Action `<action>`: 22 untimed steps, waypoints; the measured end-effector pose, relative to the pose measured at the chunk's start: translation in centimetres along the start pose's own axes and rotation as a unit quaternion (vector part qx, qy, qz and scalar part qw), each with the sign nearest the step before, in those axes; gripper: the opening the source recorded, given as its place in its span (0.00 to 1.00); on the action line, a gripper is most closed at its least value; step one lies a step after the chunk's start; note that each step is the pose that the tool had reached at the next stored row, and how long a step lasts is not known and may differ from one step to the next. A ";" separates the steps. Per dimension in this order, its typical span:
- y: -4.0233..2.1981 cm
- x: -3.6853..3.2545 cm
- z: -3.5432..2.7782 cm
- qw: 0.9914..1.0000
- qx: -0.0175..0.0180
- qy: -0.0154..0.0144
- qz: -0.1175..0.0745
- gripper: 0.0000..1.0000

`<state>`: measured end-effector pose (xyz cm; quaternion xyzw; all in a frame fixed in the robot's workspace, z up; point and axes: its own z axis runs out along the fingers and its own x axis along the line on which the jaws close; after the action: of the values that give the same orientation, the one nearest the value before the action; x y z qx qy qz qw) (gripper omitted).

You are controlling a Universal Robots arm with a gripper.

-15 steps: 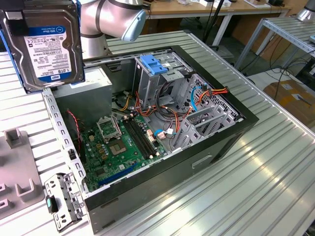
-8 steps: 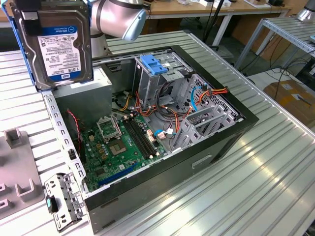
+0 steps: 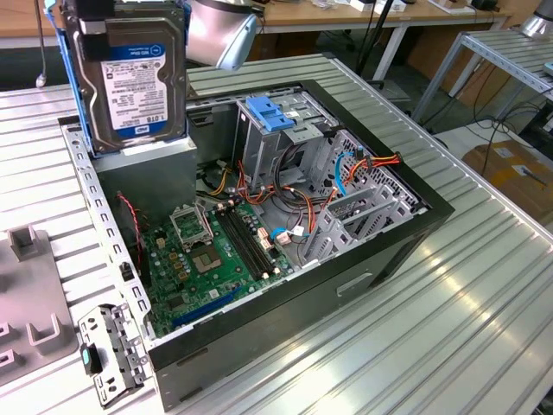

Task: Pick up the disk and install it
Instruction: 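Pick up the disk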

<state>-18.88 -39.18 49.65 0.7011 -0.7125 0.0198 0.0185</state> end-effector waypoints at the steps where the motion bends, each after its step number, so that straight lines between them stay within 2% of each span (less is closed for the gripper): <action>1: -0.44 -0.01 0.01 1.000 0.000 0.000 0.000 0.37; 5: -2.12 -0.04 0.07 1.000 0.000 0.000 0.000 0.37; 7: -2.56 -0.03 0.10 1.000 0.000 0.000 0.000 0.37; 10: -2.85 0.15 0.13 1.000 0.000 0.000 0.000 0.37; 13: -3.13 0.61 0.20 1.000 0.000 0.000 0.000 0.37; 16: -4.02 0.94 0.30 1.000 0.000 0.000 0.000 0.37; 21: -6.22 1.06 0.48 1.000 0.000 0.001 0.000 0.37; 22: -6.36 1.06 0.50 1.000 0.000 0.001 0.000 0.37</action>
<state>-12.53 -40.37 49.23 0.7011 -0.7125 0.0204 0.0192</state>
